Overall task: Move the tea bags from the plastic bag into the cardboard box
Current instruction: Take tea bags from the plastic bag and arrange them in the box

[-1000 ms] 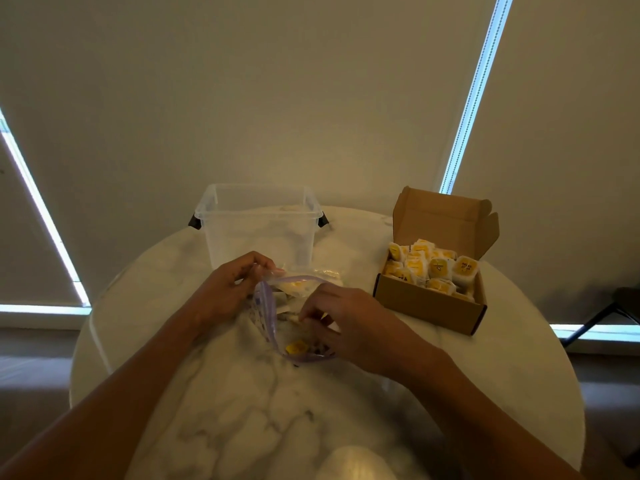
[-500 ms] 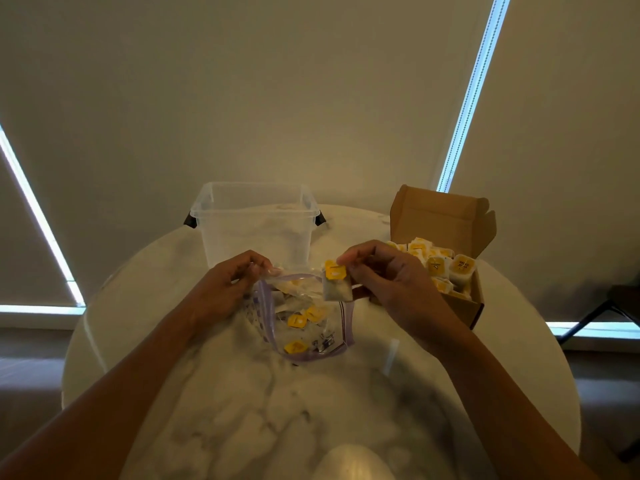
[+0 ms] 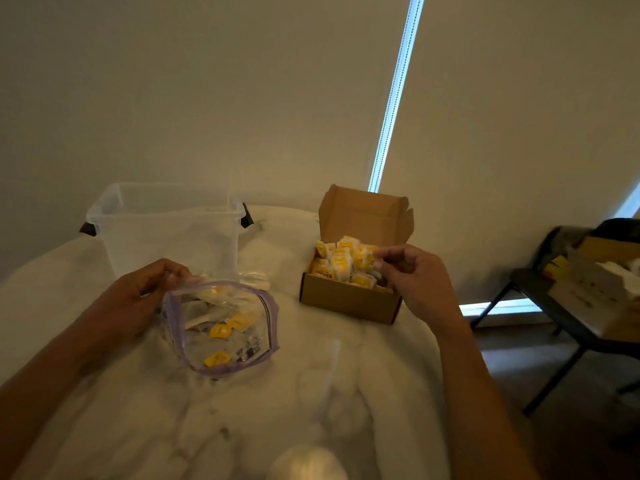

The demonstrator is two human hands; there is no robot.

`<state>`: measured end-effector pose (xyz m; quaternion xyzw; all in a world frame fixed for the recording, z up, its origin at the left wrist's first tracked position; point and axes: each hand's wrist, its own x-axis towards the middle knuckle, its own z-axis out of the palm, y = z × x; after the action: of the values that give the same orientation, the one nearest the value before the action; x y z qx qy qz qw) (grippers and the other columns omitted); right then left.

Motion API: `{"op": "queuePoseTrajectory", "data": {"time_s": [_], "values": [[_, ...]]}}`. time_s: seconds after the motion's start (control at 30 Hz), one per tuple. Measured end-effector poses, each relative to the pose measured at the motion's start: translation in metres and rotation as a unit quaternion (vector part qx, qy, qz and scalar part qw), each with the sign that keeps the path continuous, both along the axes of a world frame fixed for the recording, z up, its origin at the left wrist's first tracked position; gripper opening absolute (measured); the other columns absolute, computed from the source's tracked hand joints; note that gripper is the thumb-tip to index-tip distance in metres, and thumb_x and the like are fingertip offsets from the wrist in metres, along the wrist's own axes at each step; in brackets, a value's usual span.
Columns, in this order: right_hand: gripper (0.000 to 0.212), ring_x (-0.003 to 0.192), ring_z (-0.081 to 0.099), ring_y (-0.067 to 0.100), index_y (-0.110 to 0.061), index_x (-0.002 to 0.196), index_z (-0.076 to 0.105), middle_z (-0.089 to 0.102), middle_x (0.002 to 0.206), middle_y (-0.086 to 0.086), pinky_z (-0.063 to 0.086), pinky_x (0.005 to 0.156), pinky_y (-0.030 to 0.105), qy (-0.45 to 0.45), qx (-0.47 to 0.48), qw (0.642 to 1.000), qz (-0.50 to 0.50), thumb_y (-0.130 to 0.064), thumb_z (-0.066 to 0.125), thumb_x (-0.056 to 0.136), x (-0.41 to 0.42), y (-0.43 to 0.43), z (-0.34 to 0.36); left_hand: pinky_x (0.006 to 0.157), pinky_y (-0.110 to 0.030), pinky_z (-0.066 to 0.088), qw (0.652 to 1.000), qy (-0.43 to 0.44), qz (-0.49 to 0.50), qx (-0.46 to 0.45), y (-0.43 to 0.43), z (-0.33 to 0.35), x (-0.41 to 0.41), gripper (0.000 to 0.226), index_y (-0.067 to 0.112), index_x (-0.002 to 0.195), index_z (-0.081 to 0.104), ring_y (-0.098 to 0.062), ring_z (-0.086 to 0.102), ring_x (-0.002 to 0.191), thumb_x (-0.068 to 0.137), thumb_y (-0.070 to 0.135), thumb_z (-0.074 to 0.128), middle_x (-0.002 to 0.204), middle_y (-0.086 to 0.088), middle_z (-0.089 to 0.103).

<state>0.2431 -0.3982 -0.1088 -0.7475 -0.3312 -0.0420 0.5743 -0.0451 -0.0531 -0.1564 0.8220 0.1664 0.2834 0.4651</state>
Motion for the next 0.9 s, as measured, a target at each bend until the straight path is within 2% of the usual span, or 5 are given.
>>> {"op": "queuePoseTrajectory", "data": {"time_s": [0.33,0.53,0.63,0.73,0.9], "values": [[0.016,0.089,0.067,-0.006,-0.029,0.101,0.08,0.075,0.094,-0.015,0.042,0.072,-0.001,-0.109,-0.093,0.984,-0.108,-0.014,0.078,0.093,0.001,-0.003,0.0,0.096,-0.041,0.054,1.0,0.005,0.003,0.002,-0.001,0.001,-0.002,0.028,0.028,0.105,0.075,-0.014,0.074,0.102,0.115,0.011,0.055,0.111,0.004,0.081],[0.016,0.069,0.069,0.003,-0.032,0.095,0.079,0.077,0.087,-0.007,0.047,0.056,0.01,-0.056,-0.051,0.992,-0.096,-0.016,0.073,0.095,-0.008,-0.002,0.005,0.092,-0.038,0.054,1.0,0.014,0.004,0.008,-0.003,0.004,-0.004,0.031,0.031,0.104,0.074,-0.004,0.074,0.099,0.115,0.012,0.053,0.11,0.007,0.081],[0.019,0.1,0.068,0.012,-0.034,0.098,0.078,0.074,0.104,-0.008,0.054,0.079,0.014,-0.082,-0.119,0.985,-0.09,-0.016,0.074,0.095,-0.003,-0.001,-0.002,0.09,-0.036,0.055,1.0,0.02,0.01,0.021,-0.003,0.005,-0.004,0.033,0.034,0.104,0.074,0.0,0.072,0.096,0.116,0.012,0.053,0.108,0.011,0.08],[0.026,0.116,0.057,0.024,-0.044,0.093,0.074,0.069,0.114,-0.007,0.049,0.102,0.049,-0.118,-0.198,0.964,-0.129,-0.019,0.075,0.093,-0.004,0.005,-0.002,0.092,-0.04,0.054,1.0,0.02,0.01,0.021,-0.002,0.005,-0.005,0.028,0.031,0.106,0.073,-0.01,0.074,0.101,0.117,0.016,0.052,0.108,0.009,0.08],[0.015,0.108,0.058,0.016,-0.034,0.101,0.077,0.068,0.114,-0.01,0.05,0.091,0.038,-0.232,-0.112,0.961,-0.099,-0.022,0.078,0.093,-0.036,0.024,0.008,0.092,-0.039,0.051,1.0,0.008,0.01,0.012,-0.003,0.003,-0.005,0.025,0.025,0.107,0.072,-0.013,0.07,0.1,0.117,0.013,0.053,0.106,0.008,0.079]]}}
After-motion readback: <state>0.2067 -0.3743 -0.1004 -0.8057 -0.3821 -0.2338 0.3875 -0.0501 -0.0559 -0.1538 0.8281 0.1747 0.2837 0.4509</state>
